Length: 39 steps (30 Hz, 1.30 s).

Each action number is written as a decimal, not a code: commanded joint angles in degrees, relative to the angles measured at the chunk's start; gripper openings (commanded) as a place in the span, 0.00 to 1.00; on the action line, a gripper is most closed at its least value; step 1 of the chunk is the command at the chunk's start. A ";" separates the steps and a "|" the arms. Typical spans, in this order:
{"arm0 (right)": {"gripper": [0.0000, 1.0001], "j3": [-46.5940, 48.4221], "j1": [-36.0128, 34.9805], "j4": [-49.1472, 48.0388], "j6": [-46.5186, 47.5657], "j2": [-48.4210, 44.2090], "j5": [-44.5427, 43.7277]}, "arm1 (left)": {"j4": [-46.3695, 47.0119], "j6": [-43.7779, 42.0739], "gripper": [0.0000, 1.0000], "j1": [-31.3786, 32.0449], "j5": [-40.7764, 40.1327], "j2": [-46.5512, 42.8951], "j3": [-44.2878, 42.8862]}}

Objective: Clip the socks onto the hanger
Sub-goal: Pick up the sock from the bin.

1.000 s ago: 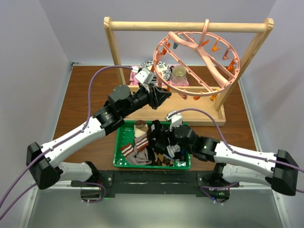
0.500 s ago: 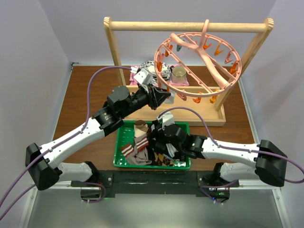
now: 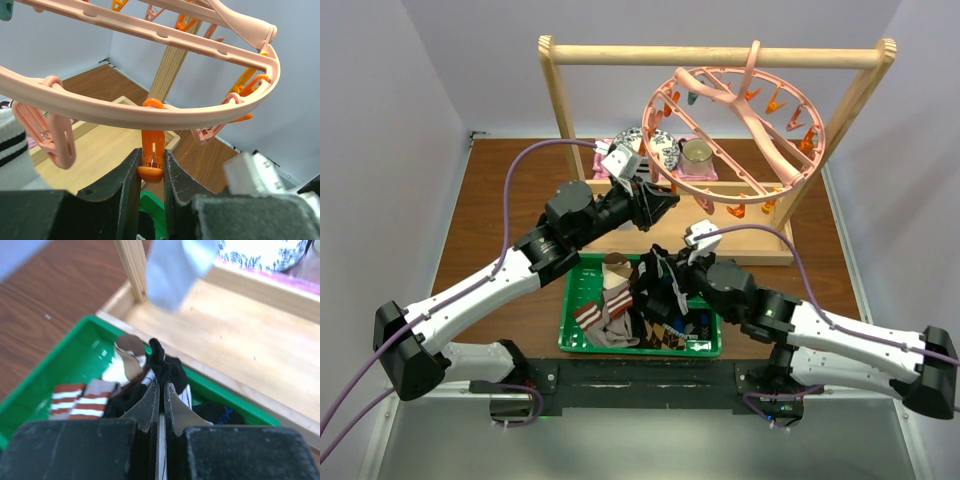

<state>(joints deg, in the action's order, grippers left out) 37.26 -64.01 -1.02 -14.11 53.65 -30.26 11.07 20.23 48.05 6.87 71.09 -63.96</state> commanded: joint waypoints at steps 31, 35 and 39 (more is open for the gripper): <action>0.00 13.99 -14.30 -16.20 10.84 6.82 -45.94 | -5.00 -6.43 0.00 3.89 -13.90 3.71 -6.79; 0.00 13.90 -13.95 -19.64 13.76 6.38 -45.68 | -6.15 -6.43 0.00 4.77 -14.78 3.36 -6.70; 0.00 14.16 -13.34 -20.25 13.76 6.20 -44.89 | -7.12 -5.82 0.00 6.09 -14.70 3.53 -7.05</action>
<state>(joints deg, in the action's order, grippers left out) 49.21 -77.91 -16.16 -1.80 60.90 -72.99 4.49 15.35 53.01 -5.41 74.72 -68.58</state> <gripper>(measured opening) 0.023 0.255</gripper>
